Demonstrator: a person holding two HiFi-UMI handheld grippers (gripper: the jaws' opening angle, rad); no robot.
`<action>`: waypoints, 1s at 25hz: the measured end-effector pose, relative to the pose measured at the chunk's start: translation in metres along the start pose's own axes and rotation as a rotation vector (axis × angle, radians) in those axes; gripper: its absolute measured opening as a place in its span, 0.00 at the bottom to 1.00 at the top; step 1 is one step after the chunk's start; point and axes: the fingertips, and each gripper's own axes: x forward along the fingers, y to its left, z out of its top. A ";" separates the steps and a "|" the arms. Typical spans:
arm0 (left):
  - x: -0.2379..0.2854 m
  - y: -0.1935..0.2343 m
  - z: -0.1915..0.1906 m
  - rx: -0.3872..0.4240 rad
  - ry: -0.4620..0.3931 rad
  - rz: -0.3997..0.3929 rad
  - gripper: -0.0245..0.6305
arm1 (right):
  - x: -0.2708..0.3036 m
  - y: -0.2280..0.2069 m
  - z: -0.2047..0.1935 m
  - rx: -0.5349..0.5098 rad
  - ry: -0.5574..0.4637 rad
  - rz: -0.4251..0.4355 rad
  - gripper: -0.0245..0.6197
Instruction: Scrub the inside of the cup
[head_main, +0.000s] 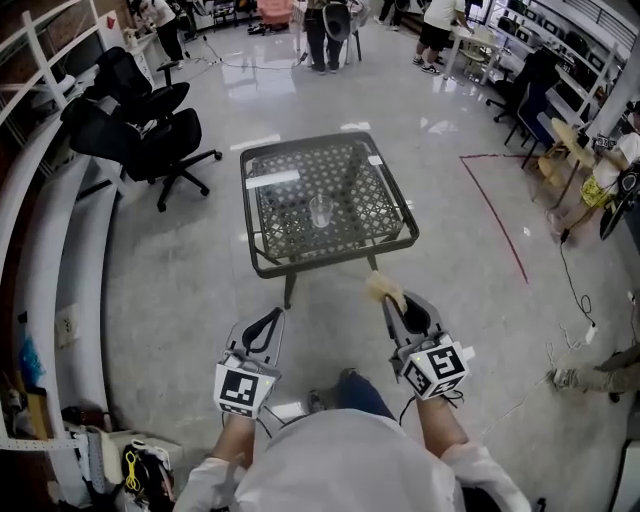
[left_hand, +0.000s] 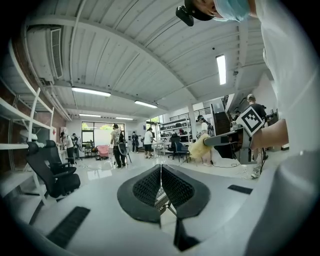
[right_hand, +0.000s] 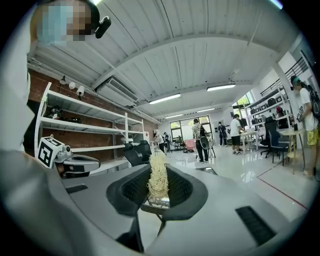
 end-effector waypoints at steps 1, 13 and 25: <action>0.001 0.001 -0.001 -0.002 0.002 -0.001 0.09 | 0.001 -0.001 -0.001 0.001 0.002 -0.001 0.17; 0.058 0.023 -0.003 -0.007 0.015 0.048 0.09 | 0.045 -0.052 0.002 0.004 0.011 0.019 0.17; 0.132 0.035 0.002 -0.025 0.026 0.125 0.09 | 0.104 -0.116 0.010 0.009 0.011 0.105 0.17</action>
